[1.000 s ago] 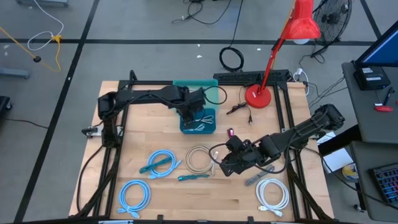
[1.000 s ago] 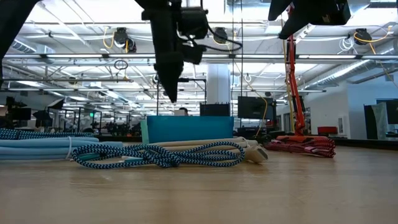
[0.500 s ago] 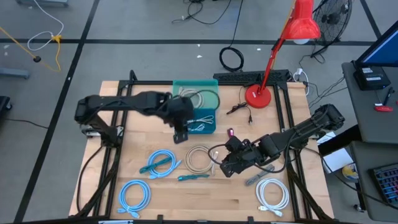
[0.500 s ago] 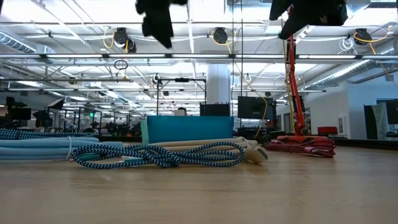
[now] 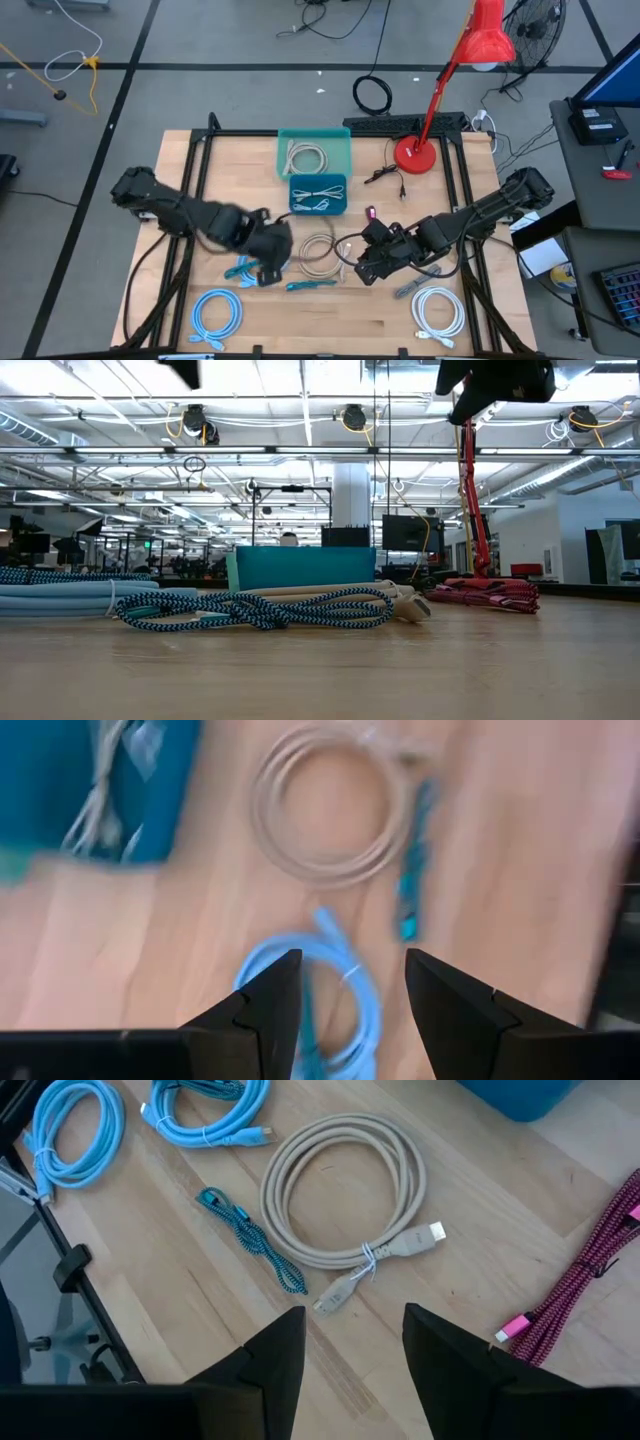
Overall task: Pick & Place USB Port
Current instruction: Put the top blue charger cable into the blue bin
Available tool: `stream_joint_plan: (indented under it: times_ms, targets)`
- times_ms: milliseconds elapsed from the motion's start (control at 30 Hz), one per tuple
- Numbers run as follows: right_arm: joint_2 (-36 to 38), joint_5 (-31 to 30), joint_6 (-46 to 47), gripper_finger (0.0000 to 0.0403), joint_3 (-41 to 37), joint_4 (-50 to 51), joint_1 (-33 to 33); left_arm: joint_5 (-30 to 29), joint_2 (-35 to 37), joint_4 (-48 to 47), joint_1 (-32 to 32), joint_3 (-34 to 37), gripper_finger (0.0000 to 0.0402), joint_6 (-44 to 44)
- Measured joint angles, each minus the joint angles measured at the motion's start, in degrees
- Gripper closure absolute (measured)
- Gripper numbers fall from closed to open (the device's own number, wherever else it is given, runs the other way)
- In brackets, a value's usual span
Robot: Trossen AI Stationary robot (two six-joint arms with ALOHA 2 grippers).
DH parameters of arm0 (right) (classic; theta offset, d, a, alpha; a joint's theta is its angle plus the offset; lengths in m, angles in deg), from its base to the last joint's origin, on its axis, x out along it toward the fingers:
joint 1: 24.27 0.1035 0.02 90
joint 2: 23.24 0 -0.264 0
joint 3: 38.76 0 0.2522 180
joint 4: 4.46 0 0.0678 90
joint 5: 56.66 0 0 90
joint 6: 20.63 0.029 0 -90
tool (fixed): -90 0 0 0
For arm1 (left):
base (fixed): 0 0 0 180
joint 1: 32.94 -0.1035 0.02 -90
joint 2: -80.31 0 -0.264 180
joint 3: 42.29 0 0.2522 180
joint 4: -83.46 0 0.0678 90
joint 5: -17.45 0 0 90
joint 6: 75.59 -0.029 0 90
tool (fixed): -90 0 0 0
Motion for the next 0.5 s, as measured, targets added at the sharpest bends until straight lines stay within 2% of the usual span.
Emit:
stream_joint_plan:
  times_ms: [100,200,300,500]
  targets:
    - [0.0,0.0,-0.7,0.0241,0.0,0.0,0.0,-2.5,-0.1,-3.9,3.3,3.1,0.0220,7.6]
    - [0.0,0.0,-0.9,0.0241,0.0,0.0,0.0,0.0,0.0,-4.9,5.5,8.2,0.0220,13.0]
    - [0.0,0.0,-1.0,0.0241,0.0,0.0,0.0,3.3,-0.1,-2.1,7.2,14.6,0.0220,15.7]
    - [0.0,0.0,-1.0,0.0241,0.0,0.0,-0.4,4.9,-0.1,6.5,8.2,24.8,0.0220,17.0]
